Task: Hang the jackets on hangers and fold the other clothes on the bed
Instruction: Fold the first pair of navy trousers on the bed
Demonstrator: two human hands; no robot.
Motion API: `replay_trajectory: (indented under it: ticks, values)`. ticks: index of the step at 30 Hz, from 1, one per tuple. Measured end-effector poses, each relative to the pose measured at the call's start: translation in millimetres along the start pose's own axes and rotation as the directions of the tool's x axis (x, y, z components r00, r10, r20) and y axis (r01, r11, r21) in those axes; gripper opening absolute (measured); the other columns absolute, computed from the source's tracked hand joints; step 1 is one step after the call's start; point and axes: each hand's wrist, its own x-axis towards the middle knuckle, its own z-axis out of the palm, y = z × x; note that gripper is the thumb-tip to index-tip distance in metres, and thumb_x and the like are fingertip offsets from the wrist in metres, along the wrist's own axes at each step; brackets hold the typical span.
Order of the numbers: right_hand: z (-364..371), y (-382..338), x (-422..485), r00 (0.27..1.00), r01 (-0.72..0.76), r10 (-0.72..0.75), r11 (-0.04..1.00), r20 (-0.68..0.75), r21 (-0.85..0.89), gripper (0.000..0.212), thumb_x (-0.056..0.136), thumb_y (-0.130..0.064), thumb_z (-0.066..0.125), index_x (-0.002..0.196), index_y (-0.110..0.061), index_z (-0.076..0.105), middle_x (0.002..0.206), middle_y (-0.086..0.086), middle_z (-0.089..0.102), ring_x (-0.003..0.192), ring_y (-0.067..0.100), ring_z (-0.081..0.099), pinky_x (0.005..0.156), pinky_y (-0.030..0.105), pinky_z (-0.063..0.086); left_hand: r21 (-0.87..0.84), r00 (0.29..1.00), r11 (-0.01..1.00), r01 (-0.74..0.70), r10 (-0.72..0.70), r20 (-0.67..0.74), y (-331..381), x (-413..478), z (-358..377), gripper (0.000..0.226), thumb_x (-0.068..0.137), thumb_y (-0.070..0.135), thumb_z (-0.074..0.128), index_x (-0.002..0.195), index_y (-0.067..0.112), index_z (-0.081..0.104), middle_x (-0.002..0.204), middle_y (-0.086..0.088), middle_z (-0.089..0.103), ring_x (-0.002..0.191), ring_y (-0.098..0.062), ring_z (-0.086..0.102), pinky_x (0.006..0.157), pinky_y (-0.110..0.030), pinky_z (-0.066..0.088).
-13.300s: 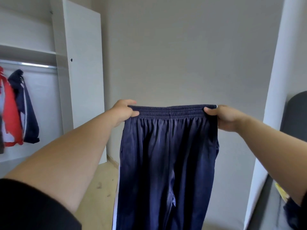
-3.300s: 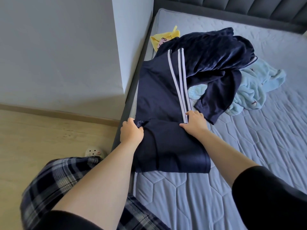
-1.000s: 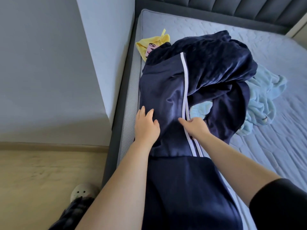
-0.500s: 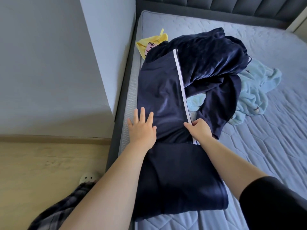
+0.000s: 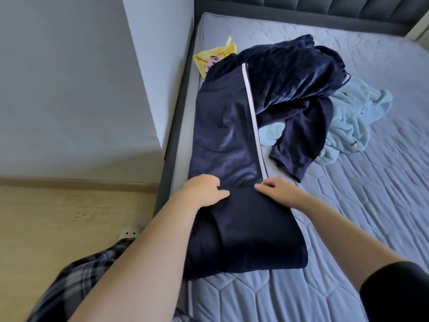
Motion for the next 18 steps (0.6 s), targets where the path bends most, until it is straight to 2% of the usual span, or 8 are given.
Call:
replay_trajectory:
  ticks: [2, 4, 8, 11, 13, 14, 16, 18]
  values:
    - [-5, 3, -9, 0.981, 0.047, -0.022, 0.991, 0.192, -0.122, 0.031, 0.091, -0.040, 0.059, 0.079, -0.012, 0.065, 0.072, -0.005, 0.058, 0.067, 0.008, 0.052, 0.062, 0.020, 0.038, 0.060, 0.992, 0.998, 0.005, -0.012, 0.123, -4, -1, 1, 0.031, 0.091, 0.049, 0.051, 0.081, 0.019, 0.052, 0.083, 0.004, 0.049, 0.082, -0.020, 0.049, 0.063, -0.029, 0.034]
    - [-4, 3, -12, 0.976, 0.073, -0.034, 0.982, 0.216, -0.176, 0.030, 0.089, -0.036, 0.063, 0.077, -0.009, 0.064, 0.074, 0.000, 0.058, 0.071, 0.012, 0.051, 0.063, 0.025, 0.038, 0.025, 0.990, 1.000, 0.009, -0.012, 0.141, -5, -3, 10, 0.034, 0.093, 0.044, 0.052, 0.074, 0.016, 0.051, 0.078, 0.004, 0.050, 0.080, -0.022, 0.051, 0.060, -0.030, 0.034]
    - [5, -9, -7, 0.996, 0.063, -0.080, 0.946, -0.040, -0.318, 0.025, 0.087, -0.037, 0.064, 0.080, -0.014, 0.059, 0.082, 0.000, 0.056, 0.080, 0.018, 0.051, 0.060, 0.028, 0.031, -0.074, 0.982, 0.995, 0.065, -0.076, -0.173, -4, -10, 25, 0.031, 0.093, 0.040, 0.053, 0.070, 0.021, 0.045, 0.077, 0.006, 0.052, 0.076, -0.023, 0.050, 0.060, -0.031, 0.036]
    - [10, -14, -6, 0.974, 0.086, -0.155, 0.929, -0.167, -0.360, 0.018, 0.087, -0.038, 0.062, 0.082, -0.021, 0.057, 0.088, 0.001, 0.061, 0.088, 0.023, 0.055, 0.064, 0.029, 0.030, -0.069, 0.946, 0.997, 0.047, -0.066, -0.316, -3, -11, 26, 0.028, 0.094, 0.039, 0.053, 0.075, 0.020, 0.046, 0.073, 0.006, 0.049, 0.073, -0.024, 0.048, 0.059, -0.032, 0.033]
    - [13, -11, -6, 0.934, 0.098, -0.225, 0.908, -0.277, -0.407, 0.018, 0.088, -0.036, 0.062, 0.088, -0.017, 0.061, 0.095, 0.005, 0.064, 0.095, 0.025, 0.055, 0.071, 0.031, 0.033, -0.053, 0.928, 0.998, 0.015, -0.033, -0.370, -2, -12, 22, 0.017, 0.094, 0.034, 0.054, 0.084, 0.020, 0.051, 0.082, 0.004, 0.053, 0.083, -0.025, 0.052, 0.064, -0.032, 0.035]
    - [16, -9, -6, 0.920, 0.092, -0.252, 0.882, -0.299, -0.462, 0.020, 0.089, -0.035, 0.062, 0.095, -0.016, 0.063, 0.099, 0.004, 0.064, 0.100, 0.025, 0.053, 0.077, 0.031, 0.034, -0.007, 0.927, 1.000, -0.020, 0.016, -0.375, -2, -12, 21, 0.011, 0.094, 0.030, 0.054, 0.095, 0.020, 0.055, 0.093, 0.003, 0.056, 0.093, -0.024, 0.052, 0.070, -0.032, 0.038]
    - [22, -6, -8, 0.907, 0.091, -0.286, 0.849, -0.308, -0.521, 0.028, 0.090, -0.032, 0.061, 0.111, -0.014, 0.061, 0.111, 0.003, 0.060, 0.109, 0.024, 0.048, 0.090, 0.030, 0.032, 0.094, 0.927, 0.991, -0.100, 0.127, -0.353, 0, -14, 21, 0.024, 0.093, 0.023, 0.055, 0.117, 0.020, 0.055, 0.115, 0.002, 0.053, 0.109, -0.021, 0.047, 0.085, -0.032, 0.041]
    - [27, -7, -15, 0.865, 0.150, -0.356, 0.856, -0.354, -0.495, 0.033, 0.089, -0.024, 0.063, 0.119, -0.009, 0.059, 0.118, 0.006, 0.058, 0.112, 0.028, 0.049, 0.095, 0.033, 0.034, 0.092, 0.911, 0.980, -0.176, 0.197, -0.362, 6, -19, 16, 0.032, 0.093, 0.018, 0.053, 0.124, 0.020, 0.054, 0.121, 0.002, 0.051, 0.113, -0.020, 0.043, 0.091, -0.032, 0.039]
